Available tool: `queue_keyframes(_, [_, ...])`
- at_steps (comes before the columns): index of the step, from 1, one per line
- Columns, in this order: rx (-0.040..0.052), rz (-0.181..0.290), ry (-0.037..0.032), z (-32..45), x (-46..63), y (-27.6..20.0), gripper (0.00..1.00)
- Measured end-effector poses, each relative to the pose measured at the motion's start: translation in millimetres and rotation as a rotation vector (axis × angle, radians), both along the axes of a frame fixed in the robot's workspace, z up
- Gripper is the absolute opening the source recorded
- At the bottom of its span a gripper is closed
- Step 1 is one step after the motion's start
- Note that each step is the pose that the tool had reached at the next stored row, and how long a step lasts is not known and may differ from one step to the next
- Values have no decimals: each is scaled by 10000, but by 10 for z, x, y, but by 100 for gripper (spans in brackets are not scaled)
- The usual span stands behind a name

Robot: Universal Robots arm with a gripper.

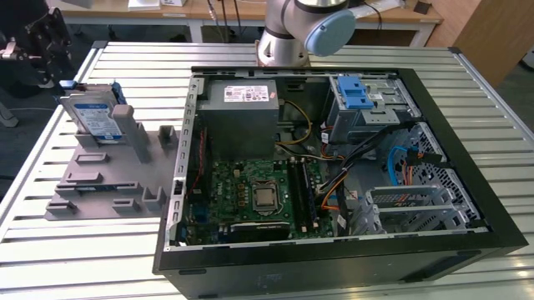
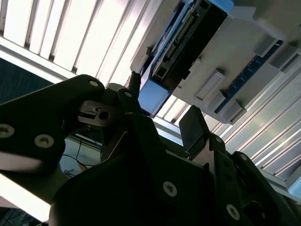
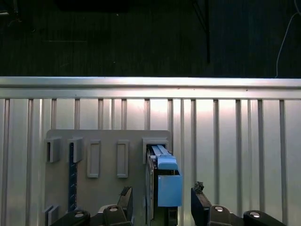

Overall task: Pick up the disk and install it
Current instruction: 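Pick up the disk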

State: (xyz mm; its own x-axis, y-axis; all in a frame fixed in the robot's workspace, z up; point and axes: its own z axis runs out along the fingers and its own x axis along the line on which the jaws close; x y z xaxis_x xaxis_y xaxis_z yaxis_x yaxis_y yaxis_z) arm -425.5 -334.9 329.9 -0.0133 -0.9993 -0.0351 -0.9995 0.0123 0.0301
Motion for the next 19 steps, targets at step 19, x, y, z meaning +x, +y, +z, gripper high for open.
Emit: queue_keyframes(19, [0,-228,7,-206,-32,18,60])
